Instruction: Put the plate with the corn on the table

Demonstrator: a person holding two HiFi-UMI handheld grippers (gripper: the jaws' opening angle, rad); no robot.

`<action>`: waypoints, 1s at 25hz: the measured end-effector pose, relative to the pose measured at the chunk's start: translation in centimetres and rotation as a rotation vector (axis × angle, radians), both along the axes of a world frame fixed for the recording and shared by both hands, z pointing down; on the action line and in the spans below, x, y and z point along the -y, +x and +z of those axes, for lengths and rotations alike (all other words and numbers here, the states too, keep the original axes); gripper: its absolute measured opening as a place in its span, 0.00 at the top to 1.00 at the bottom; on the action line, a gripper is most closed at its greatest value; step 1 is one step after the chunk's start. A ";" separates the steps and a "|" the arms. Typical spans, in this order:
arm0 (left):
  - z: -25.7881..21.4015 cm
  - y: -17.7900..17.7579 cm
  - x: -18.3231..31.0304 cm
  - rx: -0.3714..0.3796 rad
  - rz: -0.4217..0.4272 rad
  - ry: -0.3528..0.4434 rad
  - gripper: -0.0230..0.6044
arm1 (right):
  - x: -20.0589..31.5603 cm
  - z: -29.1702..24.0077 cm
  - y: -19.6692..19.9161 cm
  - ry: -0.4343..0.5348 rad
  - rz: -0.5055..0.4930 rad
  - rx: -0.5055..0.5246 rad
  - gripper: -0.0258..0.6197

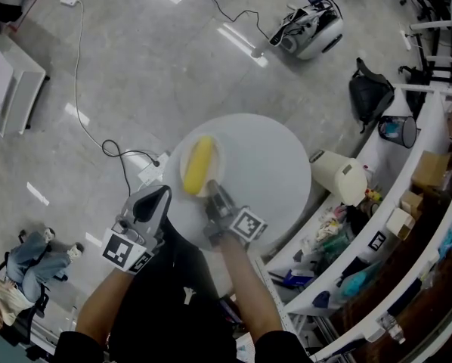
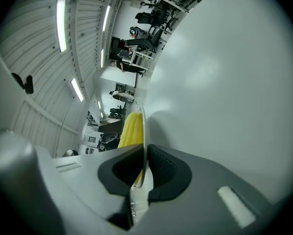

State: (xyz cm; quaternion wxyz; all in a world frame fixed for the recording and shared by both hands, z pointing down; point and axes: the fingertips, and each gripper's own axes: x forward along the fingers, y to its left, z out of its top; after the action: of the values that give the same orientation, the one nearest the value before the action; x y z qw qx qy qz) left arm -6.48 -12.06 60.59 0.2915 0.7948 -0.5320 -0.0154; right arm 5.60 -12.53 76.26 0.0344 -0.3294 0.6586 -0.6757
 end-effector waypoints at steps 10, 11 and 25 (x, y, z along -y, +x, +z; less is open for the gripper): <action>0.3 0.0 -0.2 -0.005 -0.003 -0.010 0.96 | -0.1 0.8 -0.2 -0.001 -0.027 -0.014 0.91; 0.3 0.0 -0.3 -0.005 -0.004 -0.011 0.96 | -0.1 0.8 -0.2 0.000 -0.026 -0.014 0.91; 0.1 0.0 -0.7 -0.015 -0.016 -0.024 0.96 | -0.2 1.9 0.7 -0.001 -0.057 -0.216 0.92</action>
State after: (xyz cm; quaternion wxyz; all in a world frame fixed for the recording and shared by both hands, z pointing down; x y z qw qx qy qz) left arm -6.43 -11.35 60.68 0.3049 0.7868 -0.5363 -0.0171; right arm 6.26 -12.32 78.12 -0.0559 -0.3814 0.6673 -0.6373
